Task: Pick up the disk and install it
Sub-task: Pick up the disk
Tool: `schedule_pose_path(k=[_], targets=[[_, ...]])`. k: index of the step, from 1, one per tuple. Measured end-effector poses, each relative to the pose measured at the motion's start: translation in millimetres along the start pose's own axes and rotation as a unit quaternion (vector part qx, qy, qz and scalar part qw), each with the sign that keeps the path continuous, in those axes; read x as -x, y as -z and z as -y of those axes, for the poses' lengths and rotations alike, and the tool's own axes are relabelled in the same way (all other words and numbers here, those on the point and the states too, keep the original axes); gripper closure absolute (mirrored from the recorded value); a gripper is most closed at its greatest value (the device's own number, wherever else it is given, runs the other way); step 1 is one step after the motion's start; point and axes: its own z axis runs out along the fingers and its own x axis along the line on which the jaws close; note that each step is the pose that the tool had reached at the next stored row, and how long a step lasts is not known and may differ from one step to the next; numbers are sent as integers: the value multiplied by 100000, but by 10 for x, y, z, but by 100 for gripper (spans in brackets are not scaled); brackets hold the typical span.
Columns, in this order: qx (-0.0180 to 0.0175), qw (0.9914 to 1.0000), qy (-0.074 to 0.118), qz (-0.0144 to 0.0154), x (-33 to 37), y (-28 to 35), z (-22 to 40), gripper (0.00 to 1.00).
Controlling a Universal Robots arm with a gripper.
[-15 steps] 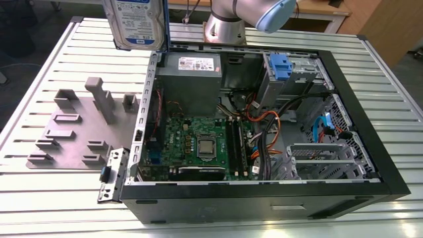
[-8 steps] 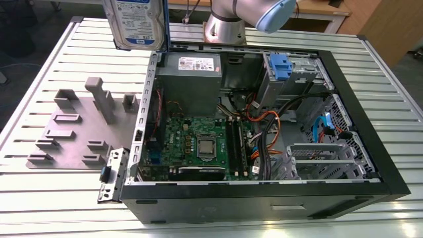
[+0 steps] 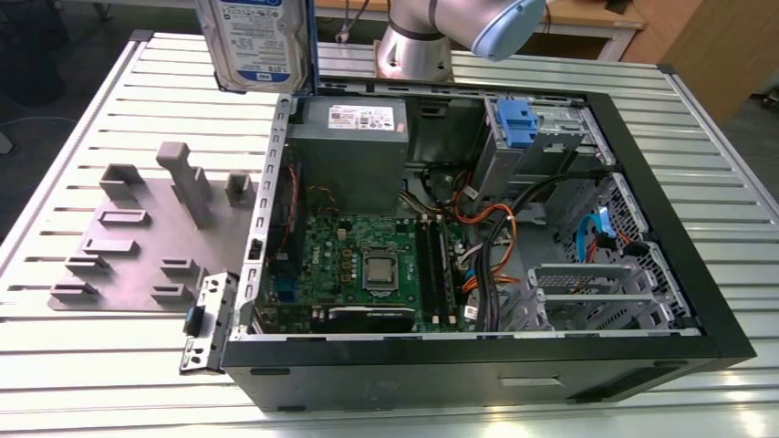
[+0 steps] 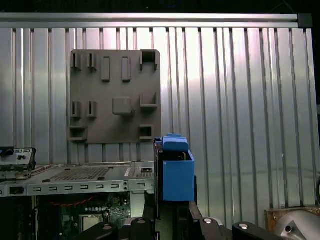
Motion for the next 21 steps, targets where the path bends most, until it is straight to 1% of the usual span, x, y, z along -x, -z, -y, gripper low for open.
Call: schedule_pose_path(k=[3,12,17,21], targets=[[15,100000,-4,-39,3,1,56,65],[184,100000,-19,-152,14,8,269,65],[187,100000,-19,-161,17,10,318,65],[192,100000,-19,-162,20,12,369,65]])
